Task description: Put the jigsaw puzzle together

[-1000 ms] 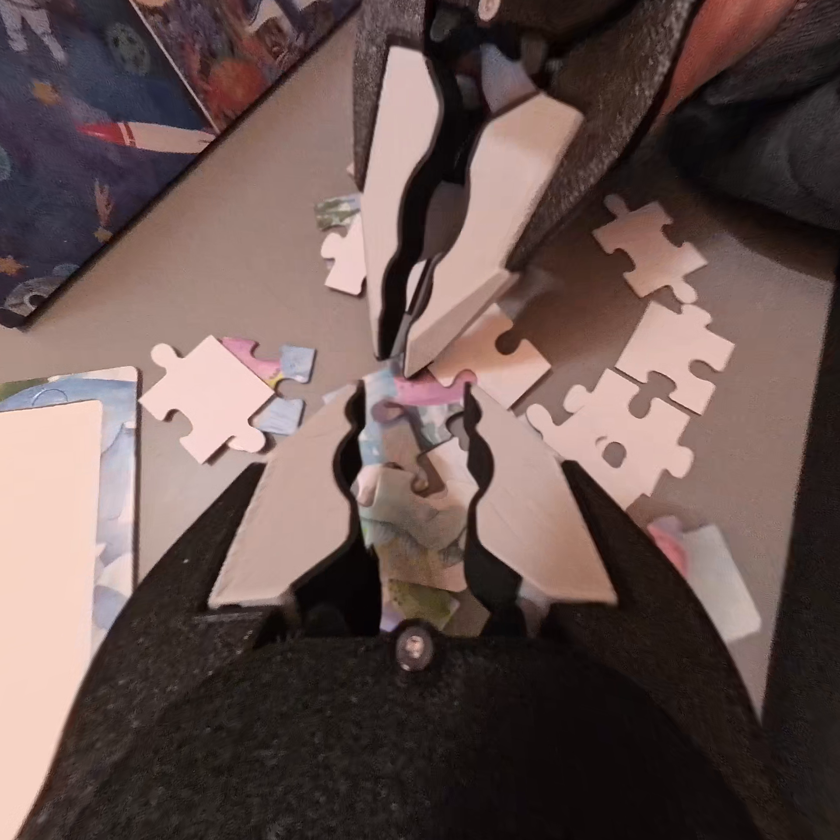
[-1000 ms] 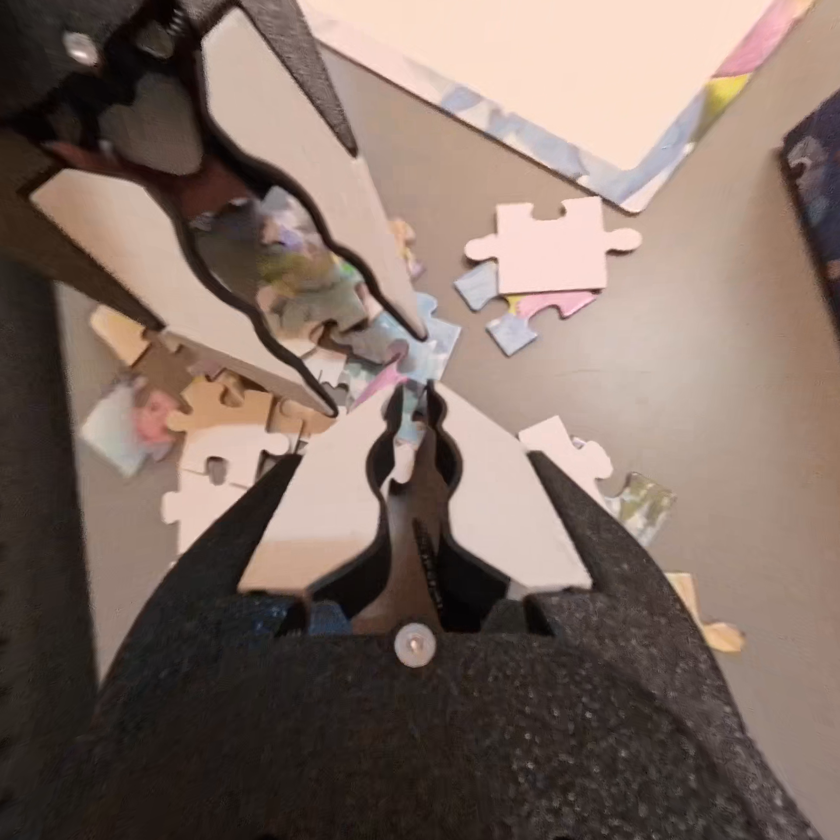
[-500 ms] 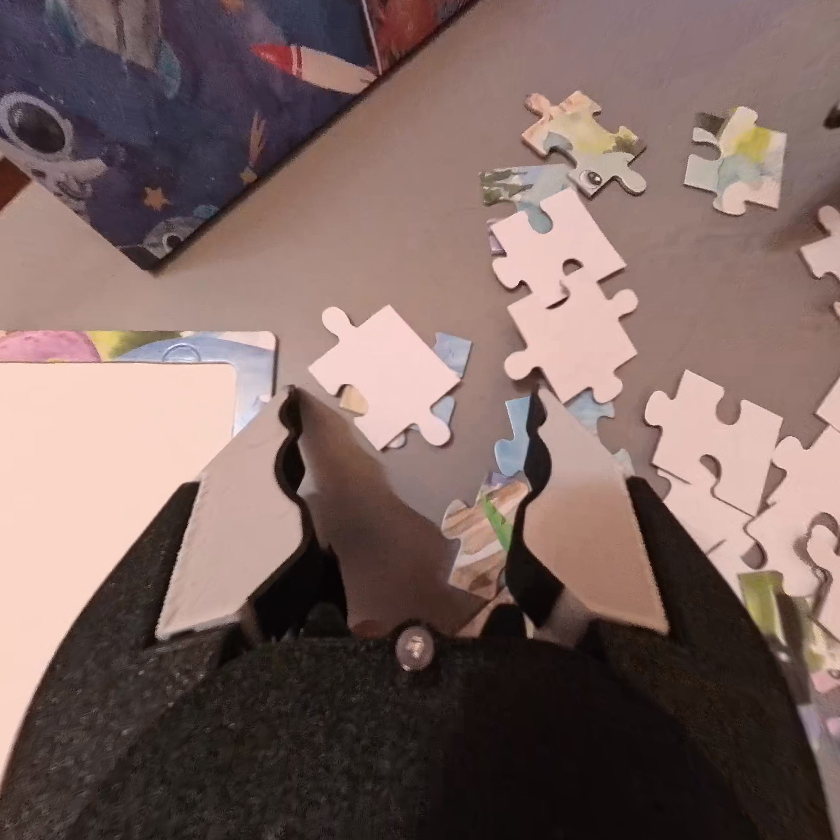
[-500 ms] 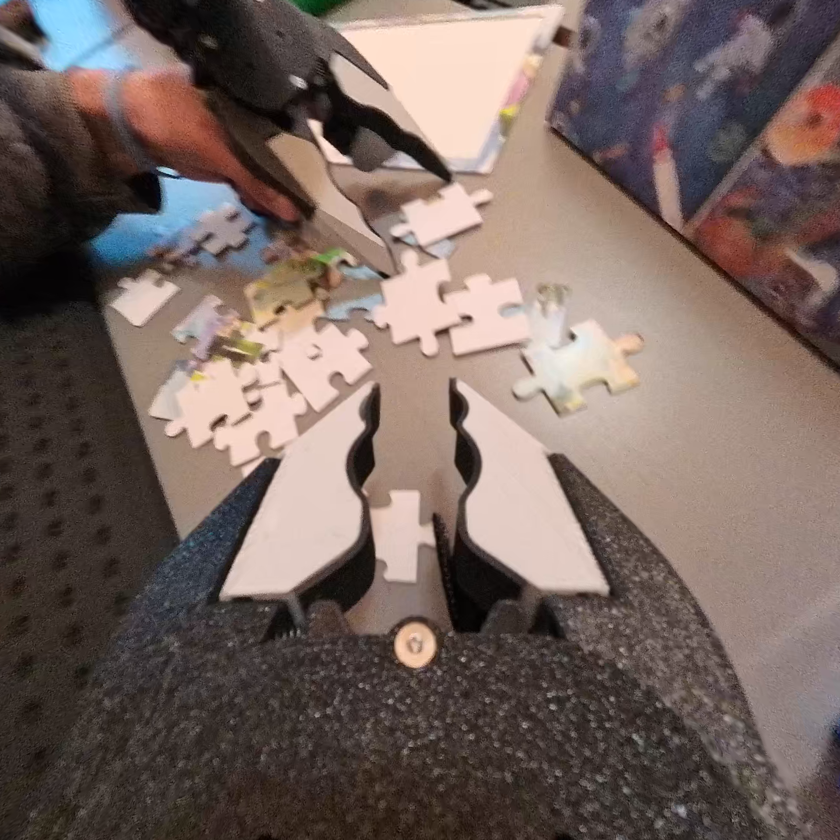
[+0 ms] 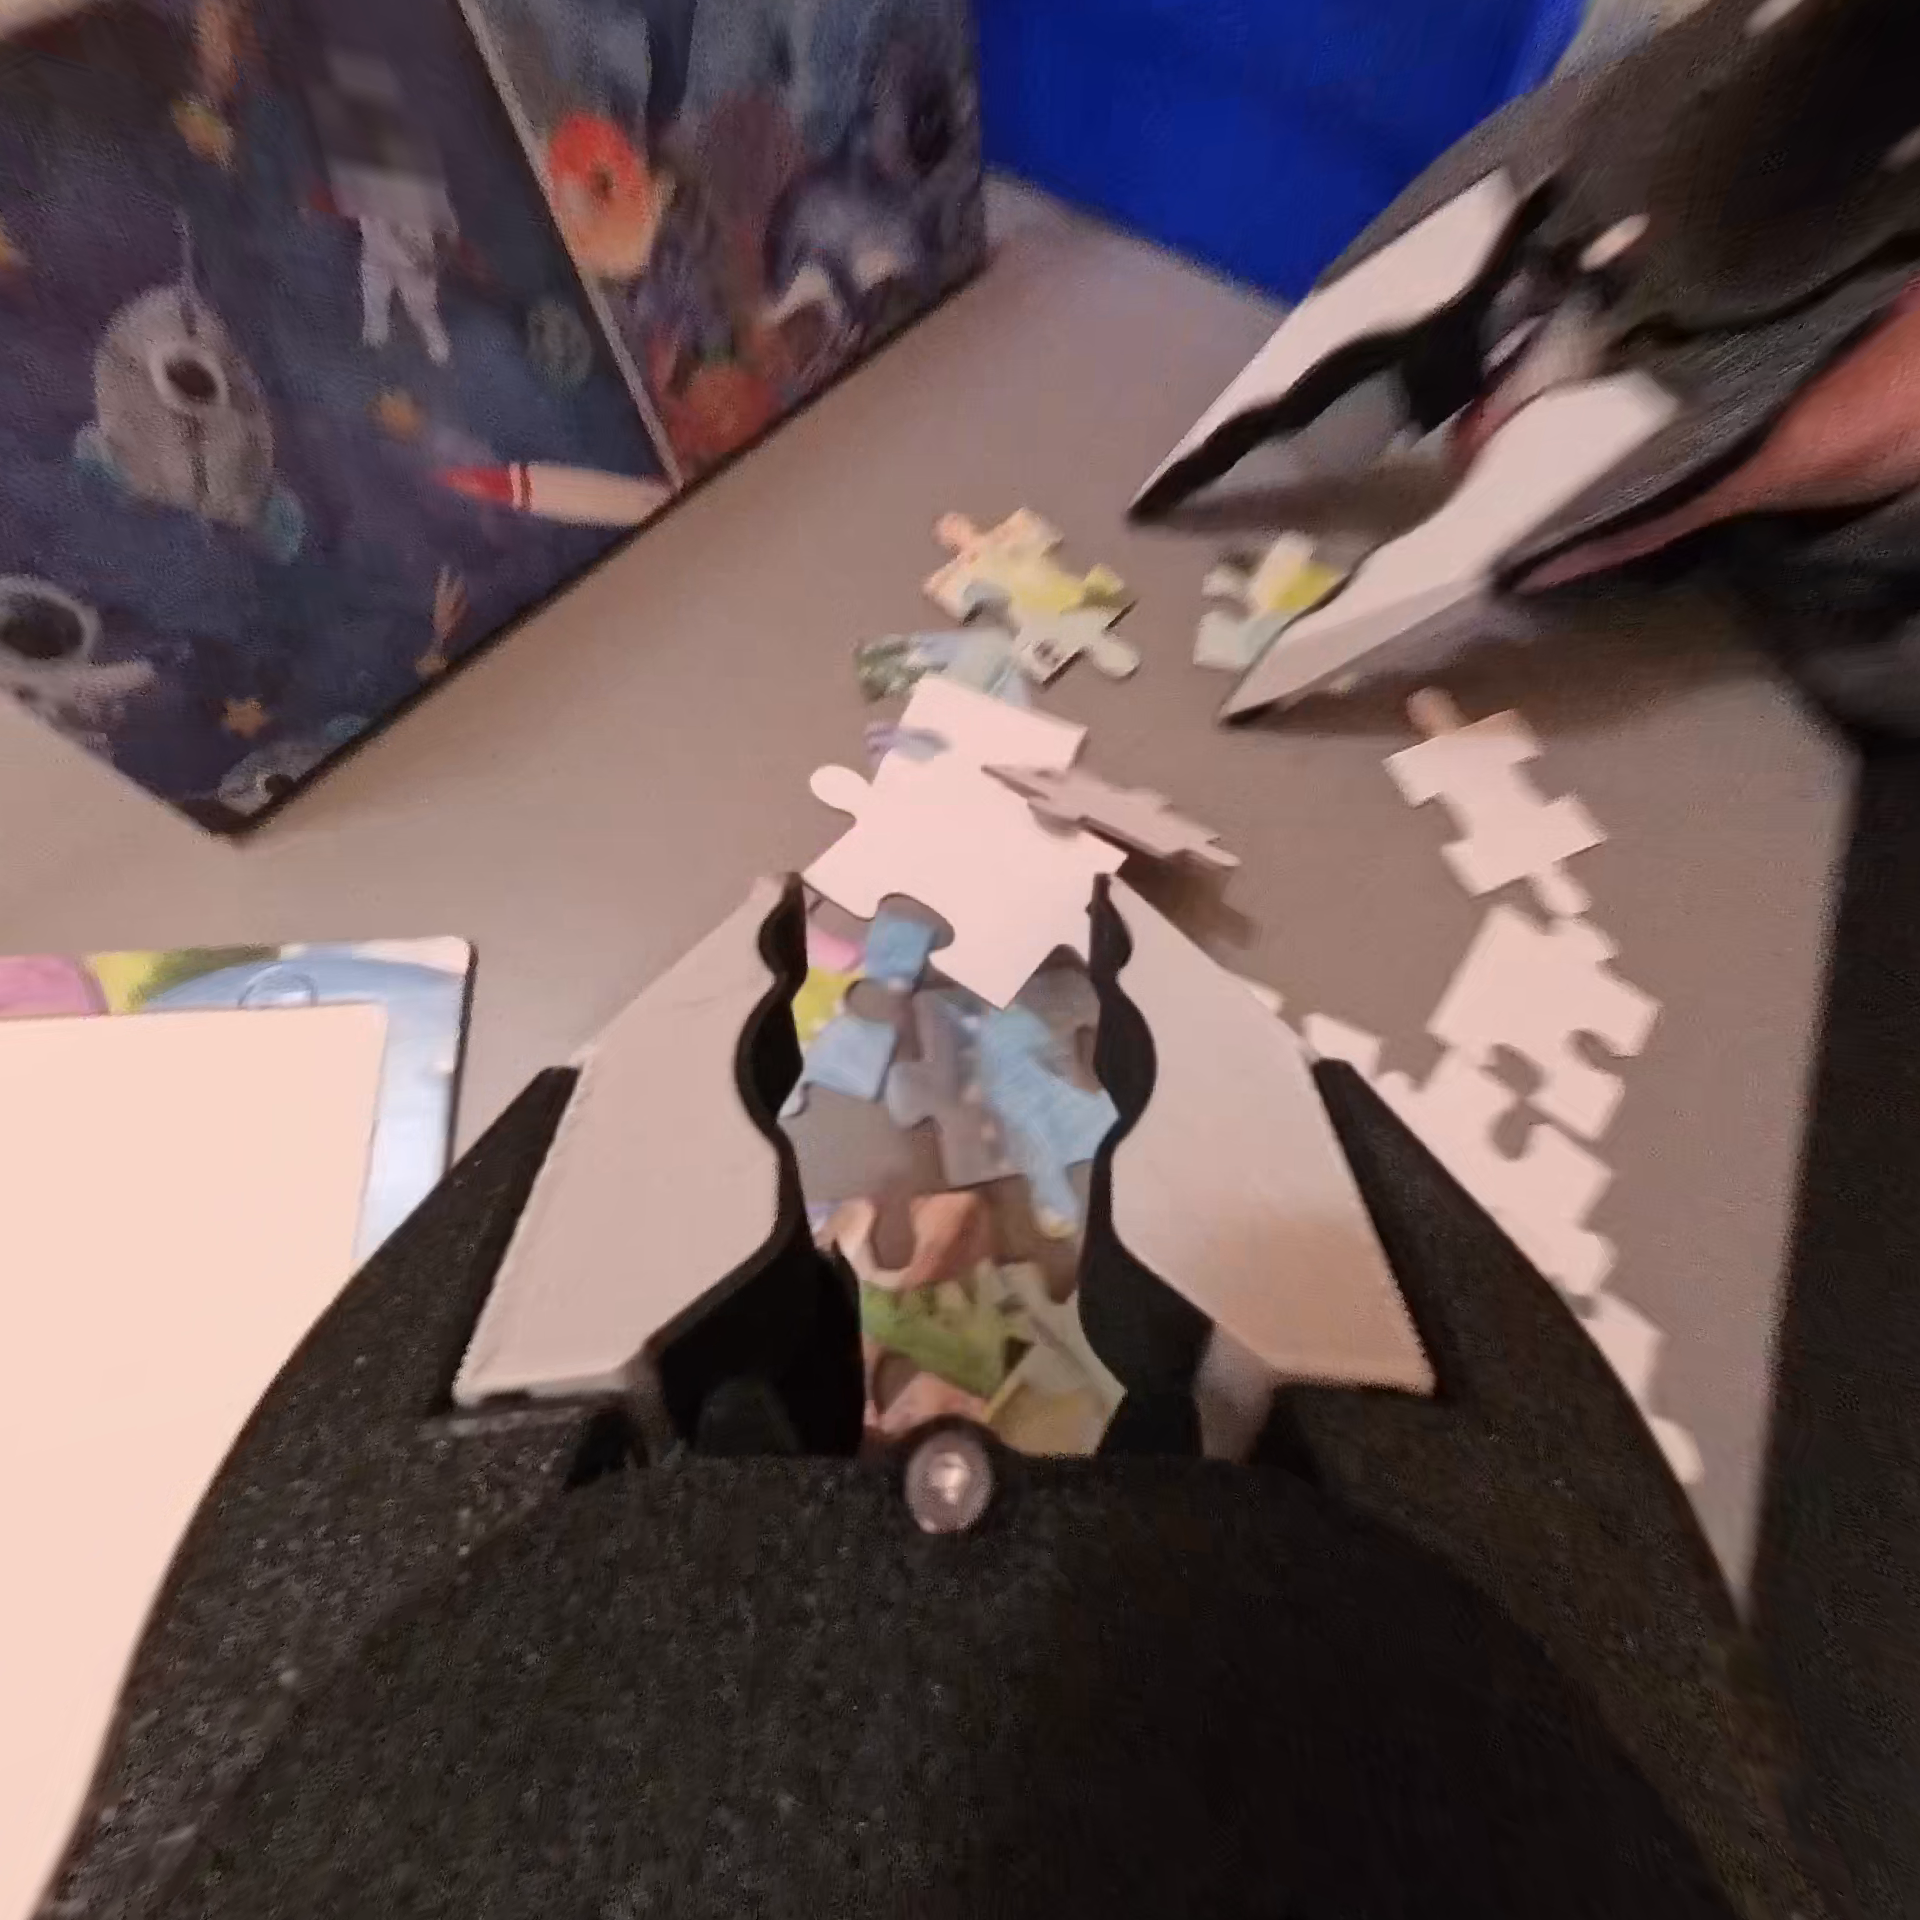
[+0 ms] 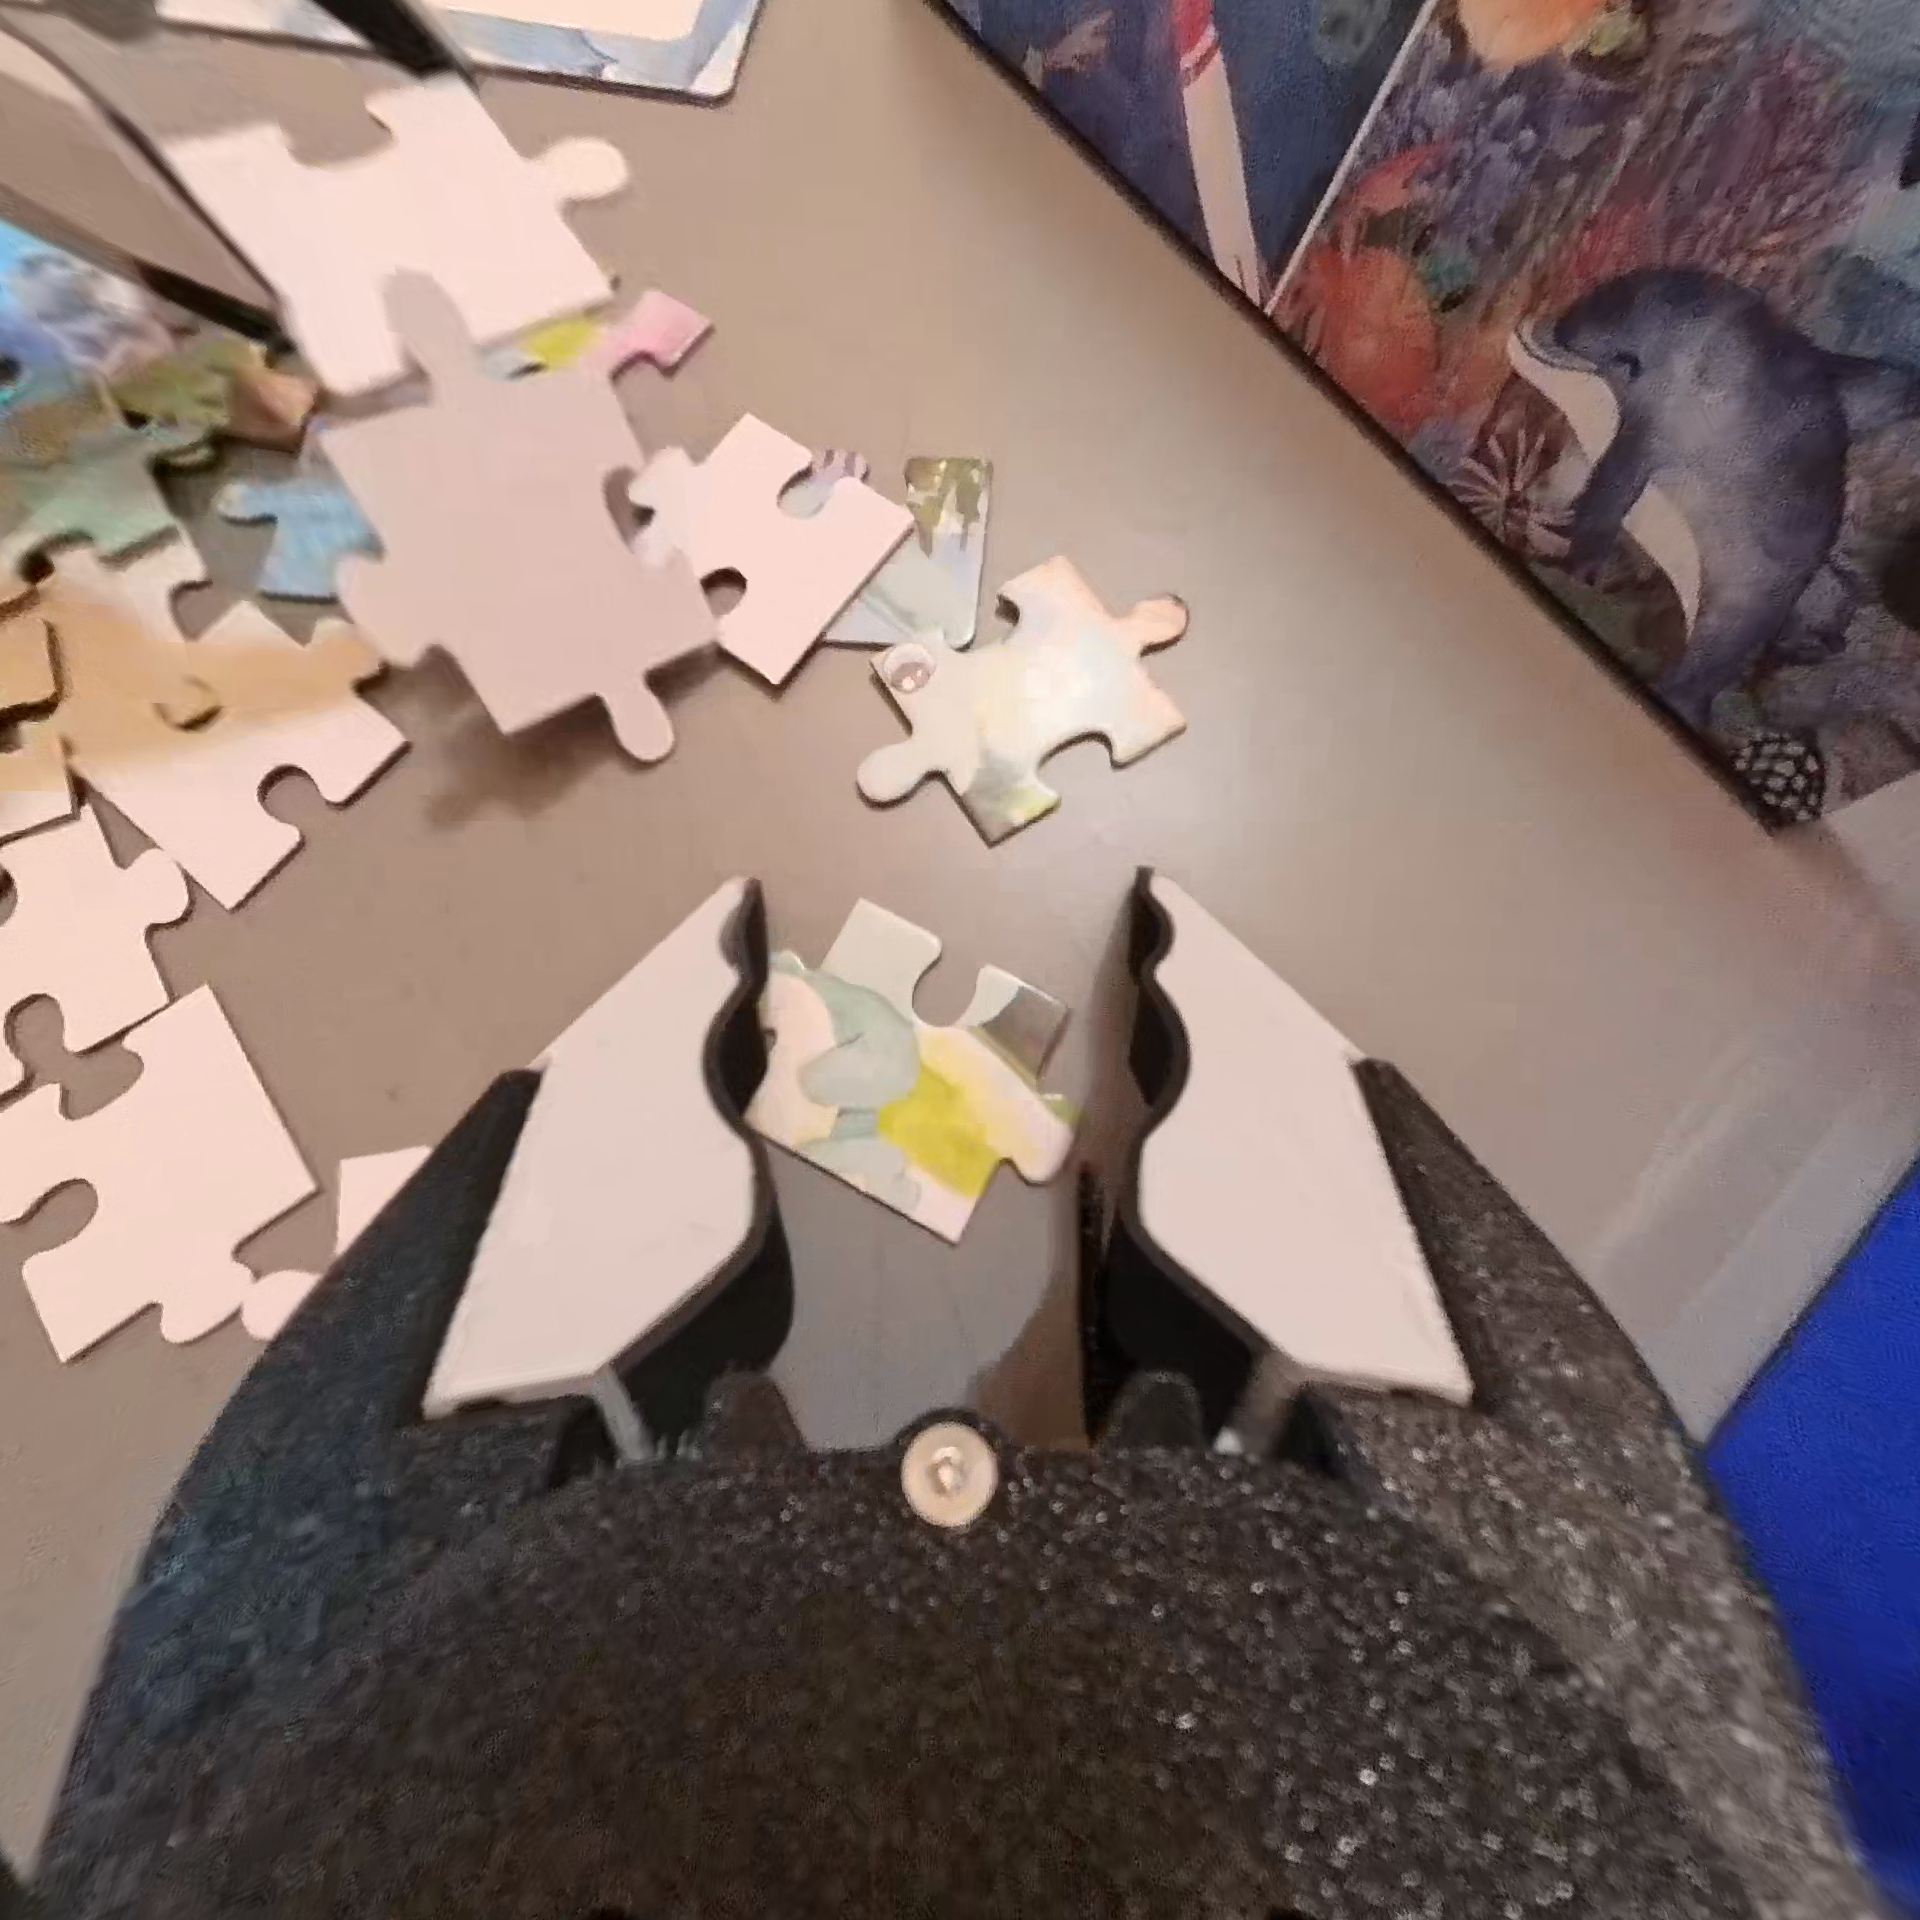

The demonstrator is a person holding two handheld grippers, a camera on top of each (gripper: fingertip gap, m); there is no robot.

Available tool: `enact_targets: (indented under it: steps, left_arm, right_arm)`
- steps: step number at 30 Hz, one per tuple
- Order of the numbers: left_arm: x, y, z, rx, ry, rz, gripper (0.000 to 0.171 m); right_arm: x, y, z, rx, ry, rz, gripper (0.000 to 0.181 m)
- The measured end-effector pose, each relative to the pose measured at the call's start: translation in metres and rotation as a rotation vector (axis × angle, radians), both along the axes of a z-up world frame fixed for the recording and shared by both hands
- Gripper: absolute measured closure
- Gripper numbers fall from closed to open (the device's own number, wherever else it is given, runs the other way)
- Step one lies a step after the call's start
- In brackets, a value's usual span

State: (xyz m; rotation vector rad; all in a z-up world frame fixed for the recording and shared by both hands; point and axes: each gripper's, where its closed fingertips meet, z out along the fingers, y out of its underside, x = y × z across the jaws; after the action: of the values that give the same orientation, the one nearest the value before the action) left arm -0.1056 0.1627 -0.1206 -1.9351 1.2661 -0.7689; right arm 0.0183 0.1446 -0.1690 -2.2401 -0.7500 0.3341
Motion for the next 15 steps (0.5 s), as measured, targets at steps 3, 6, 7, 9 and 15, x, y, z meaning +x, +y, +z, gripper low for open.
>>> enact_targets:
  steps: [3,6,7,9,15]
  left_arm:
    - [0.002,-0.038,0.064,-0.020,-0.236,-0.083,0.116]
    - [-0.008,-0.069,0.091,-0.136,-0.392,-0.108,0.116]
    - [-0.013,-0.072,0.083,-0.186,-0.389,-0.091,0.116]
    - [-0.029,-0.065,0.042,-0.200,-0.224,-0.016,0.110]
    - [-0.106,-0.077,-0.024,-0.105,0.151,0.104,0.073]
  right_arm:
    - [-0.020,0.005,0.001,0.002,0.009,0.067,0.135]
    - [-0.061,-0.010,0.014,-0.119,0.205,0.259,0.155]
    - [-0.083,-0.027,0.037,-0.182,0.390,0.385,0.153]
    - [-0.091,-0.023,0.070,-0.210,0.612,0.387,0.149]
    - [-0.037,0.046,0.011,-0.044,0.113,0.071,0.067]
